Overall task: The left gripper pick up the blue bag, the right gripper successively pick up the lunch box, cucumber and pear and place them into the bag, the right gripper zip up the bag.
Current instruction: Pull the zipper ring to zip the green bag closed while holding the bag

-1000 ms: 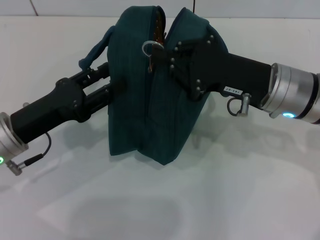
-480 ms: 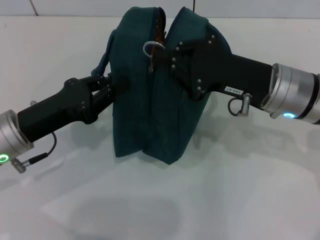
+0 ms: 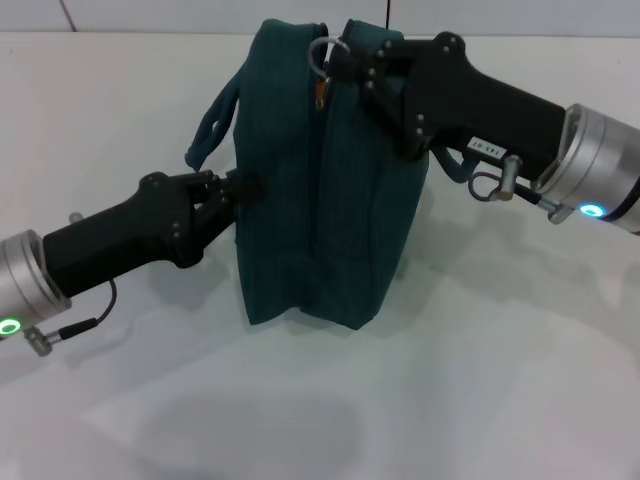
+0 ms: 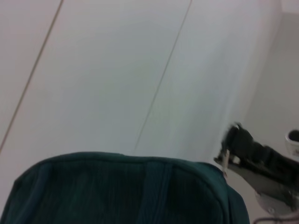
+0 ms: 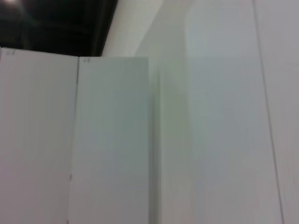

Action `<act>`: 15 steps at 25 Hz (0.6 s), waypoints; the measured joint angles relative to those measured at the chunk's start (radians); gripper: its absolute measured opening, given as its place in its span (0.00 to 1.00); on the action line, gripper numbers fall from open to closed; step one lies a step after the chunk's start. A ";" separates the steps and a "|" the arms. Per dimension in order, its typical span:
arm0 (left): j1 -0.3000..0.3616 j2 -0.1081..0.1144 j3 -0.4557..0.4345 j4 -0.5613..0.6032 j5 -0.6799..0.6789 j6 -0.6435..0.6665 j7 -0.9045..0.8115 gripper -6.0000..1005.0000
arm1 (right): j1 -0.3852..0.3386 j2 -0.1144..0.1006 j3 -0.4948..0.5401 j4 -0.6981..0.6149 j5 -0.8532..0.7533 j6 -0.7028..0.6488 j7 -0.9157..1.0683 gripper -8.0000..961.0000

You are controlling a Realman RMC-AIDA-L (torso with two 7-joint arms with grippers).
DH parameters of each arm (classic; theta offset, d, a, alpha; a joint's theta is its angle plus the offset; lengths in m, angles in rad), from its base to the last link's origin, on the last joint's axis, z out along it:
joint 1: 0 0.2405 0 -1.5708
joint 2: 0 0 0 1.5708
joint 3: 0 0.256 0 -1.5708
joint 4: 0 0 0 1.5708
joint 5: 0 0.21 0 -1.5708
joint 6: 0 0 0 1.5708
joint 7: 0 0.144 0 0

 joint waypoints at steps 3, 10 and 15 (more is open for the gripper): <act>0.000 0.000 0.001 0.000 0.013 0.001 -0.001 0.10 | 0.000 -0.001 0.000 0.004 0.012 0.001 0.006 0.04; -0.002 0.007 0.015 0.002 0.024 0.017 -0.005 0.06 | 0.000 0.000 0.000 0.008 0.034 0.010 0.014 0.04; -0.006 0.020 0.018 0.002 0.062 0.070 -0.007 0.06 | -0.004 -0.003 0.003 0.009 0.056 0.055 0.052 0.04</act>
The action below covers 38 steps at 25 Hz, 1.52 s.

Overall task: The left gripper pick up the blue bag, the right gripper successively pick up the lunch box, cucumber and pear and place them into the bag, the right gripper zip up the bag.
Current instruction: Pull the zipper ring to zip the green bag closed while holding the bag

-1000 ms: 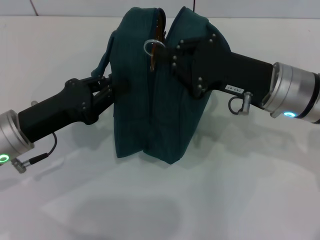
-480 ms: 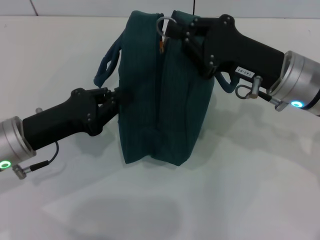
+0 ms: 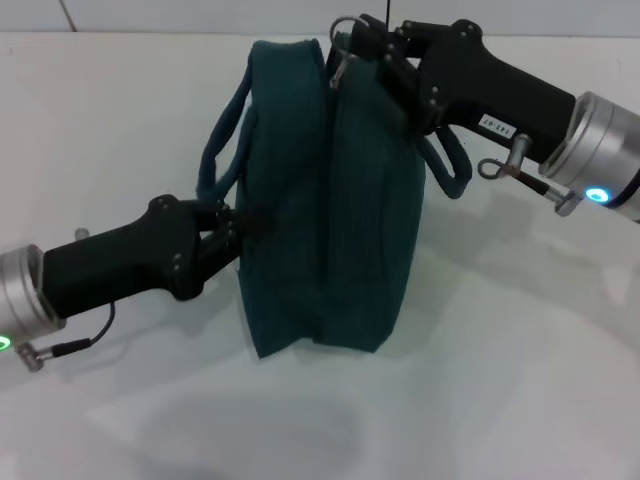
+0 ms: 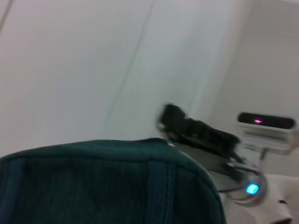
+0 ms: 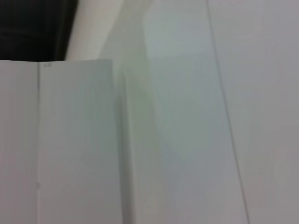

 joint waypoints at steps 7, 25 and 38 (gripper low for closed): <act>-0.002 0.026 0.062 0.000 0.026 0.072 -0.001 0.06 | -0.006 -0.001 0.009 0.001 0.013 0.045 0.011 0.04; 0.026 0.045 0.062 0.001 0.034 0.073 0.013 0.06 | -0.006 0.001 0.010 0.002 0.040 0.219 0.038 0.05; 0.071 0.021 -0.104 0.038 0.023 -0.077 0.043 0.11 | -0.029 0.002 0.060 0.001 0.070 0.171 0.159 0.05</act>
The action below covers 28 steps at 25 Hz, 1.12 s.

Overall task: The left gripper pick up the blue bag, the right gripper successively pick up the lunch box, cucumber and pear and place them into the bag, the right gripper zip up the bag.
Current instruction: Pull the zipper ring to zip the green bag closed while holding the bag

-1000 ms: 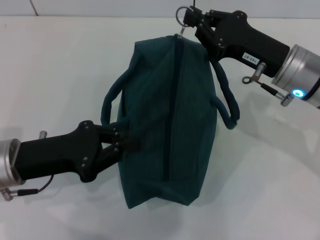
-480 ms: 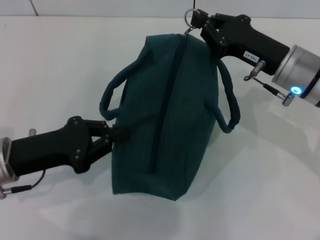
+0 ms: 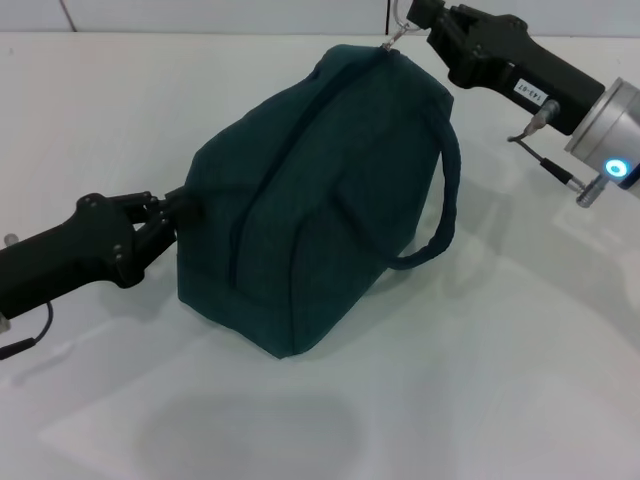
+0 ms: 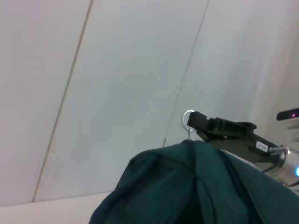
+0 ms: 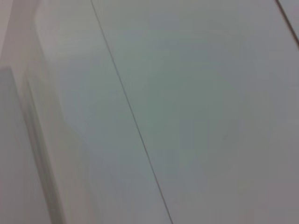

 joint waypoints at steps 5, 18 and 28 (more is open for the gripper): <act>0.009 -0.012 -0.001 0.027 0.002 0.000 0.009 0.15 | 0.009 -0.001 0.002 0.000 0.009 -0.001 0.001 0.05; -0.013 -0.045 -0.027 0.415 -0.015 0.001 -0.344 0.60 | 0.016 0.001 0.002 0.000 0.019 0.004 0.001 0.05; -0.132 -0.044 0.228 0.902 0.128 -0.058 -0.903 0.78 | 0.015 0.001 0.002 0.002 0.020 0.006 0.001 0.06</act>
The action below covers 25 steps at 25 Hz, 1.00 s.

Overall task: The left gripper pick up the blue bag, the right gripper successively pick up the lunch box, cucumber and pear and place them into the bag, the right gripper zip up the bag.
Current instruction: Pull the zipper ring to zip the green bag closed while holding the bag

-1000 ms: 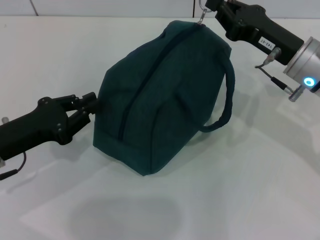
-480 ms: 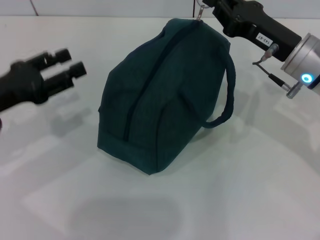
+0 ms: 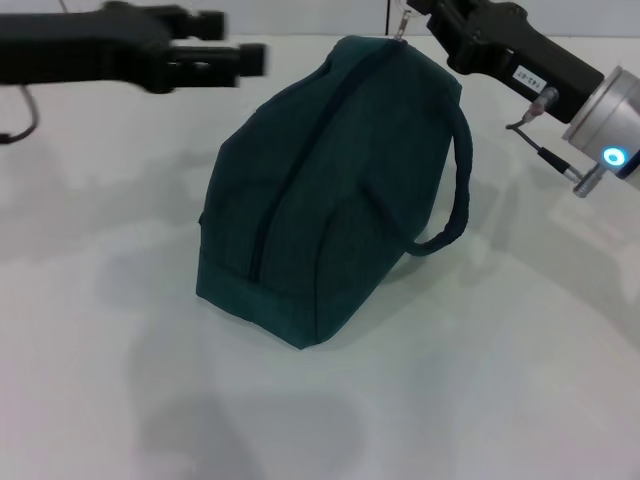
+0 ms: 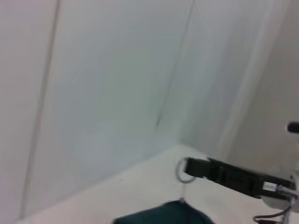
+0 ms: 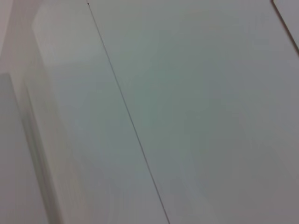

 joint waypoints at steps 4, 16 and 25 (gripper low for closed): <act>-0.048 -0.001 0.131 0.115 0.090 -0.028 -0.212 0.78 | -0.003 0.000 0.000 0.001 0.004 0.000 0.001 0.06; -0.101 -0.001 0.406 0.190 0.255 -0.181 -0.466 0.77 | 0.000 0.000 0.000 0.008 0.006 -0.005 0.003 0.06; -0.110 -0.003 0.439 0.195 0.327 -0.201 -0.497 0.77 | 0.001 0.000 -0.004 0.006 0.006 -0.008 0.006 0.06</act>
